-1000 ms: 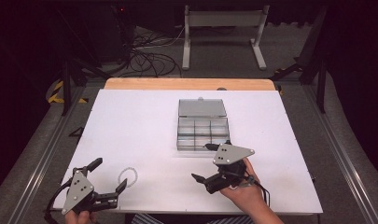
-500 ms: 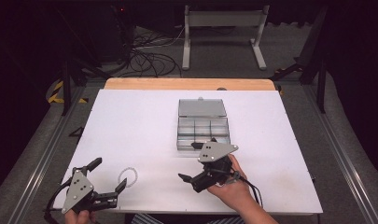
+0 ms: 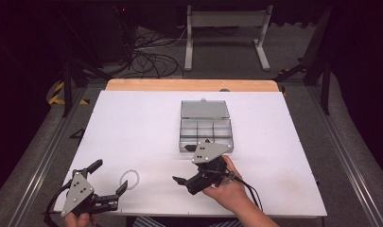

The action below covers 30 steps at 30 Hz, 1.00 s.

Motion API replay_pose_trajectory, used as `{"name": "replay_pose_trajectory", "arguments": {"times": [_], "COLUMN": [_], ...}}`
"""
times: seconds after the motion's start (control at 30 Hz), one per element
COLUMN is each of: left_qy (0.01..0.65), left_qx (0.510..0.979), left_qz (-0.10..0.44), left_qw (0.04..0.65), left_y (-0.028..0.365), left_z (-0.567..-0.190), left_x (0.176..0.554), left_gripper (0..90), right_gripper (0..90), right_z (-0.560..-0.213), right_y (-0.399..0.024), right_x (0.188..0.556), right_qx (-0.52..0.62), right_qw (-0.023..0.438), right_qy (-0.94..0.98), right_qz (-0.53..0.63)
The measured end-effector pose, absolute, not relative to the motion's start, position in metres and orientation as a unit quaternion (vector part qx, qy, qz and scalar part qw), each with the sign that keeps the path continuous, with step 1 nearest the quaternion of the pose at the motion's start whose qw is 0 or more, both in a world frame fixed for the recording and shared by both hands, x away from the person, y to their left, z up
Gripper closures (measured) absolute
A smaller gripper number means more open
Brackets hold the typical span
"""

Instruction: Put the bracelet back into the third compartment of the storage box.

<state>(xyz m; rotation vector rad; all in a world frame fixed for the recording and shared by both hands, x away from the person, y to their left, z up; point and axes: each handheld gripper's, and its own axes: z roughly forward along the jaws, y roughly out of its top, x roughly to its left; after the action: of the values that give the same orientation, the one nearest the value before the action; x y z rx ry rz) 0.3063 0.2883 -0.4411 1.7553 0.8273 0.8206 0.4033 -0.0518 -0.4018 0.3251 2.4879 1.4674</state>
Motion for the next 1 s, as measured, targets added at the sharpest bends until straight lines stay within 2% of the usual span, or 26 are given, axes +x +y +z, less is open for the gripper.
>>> {"name": "replay_pose_trajectory", "arguments": {"times": [0.47, 1.0], "left_qy": [0.341, 0.346], "left_qx": [0.721, 0.717], "left_qz": [0.343, 0.339], "left_qw": [0.496, 0.501], "left_y": [0.291, 0.294], "left_z": [-0.440, -0.440], "left_x": [0.305, 0.306], "left_gripper": [2.3, 2.3], "right_gripper": [23.8, 32.0], "right_z": [-0.407, -0.427], "right_y": [-0.028, 0.014], "right_x": [0.411, 0.424], "right_qx": [0.120, 0.118], "right_qw": [0.093, 0.058], "right_qy": [0.850, 0.860], "right_qz": [0.504, 0.493]}}
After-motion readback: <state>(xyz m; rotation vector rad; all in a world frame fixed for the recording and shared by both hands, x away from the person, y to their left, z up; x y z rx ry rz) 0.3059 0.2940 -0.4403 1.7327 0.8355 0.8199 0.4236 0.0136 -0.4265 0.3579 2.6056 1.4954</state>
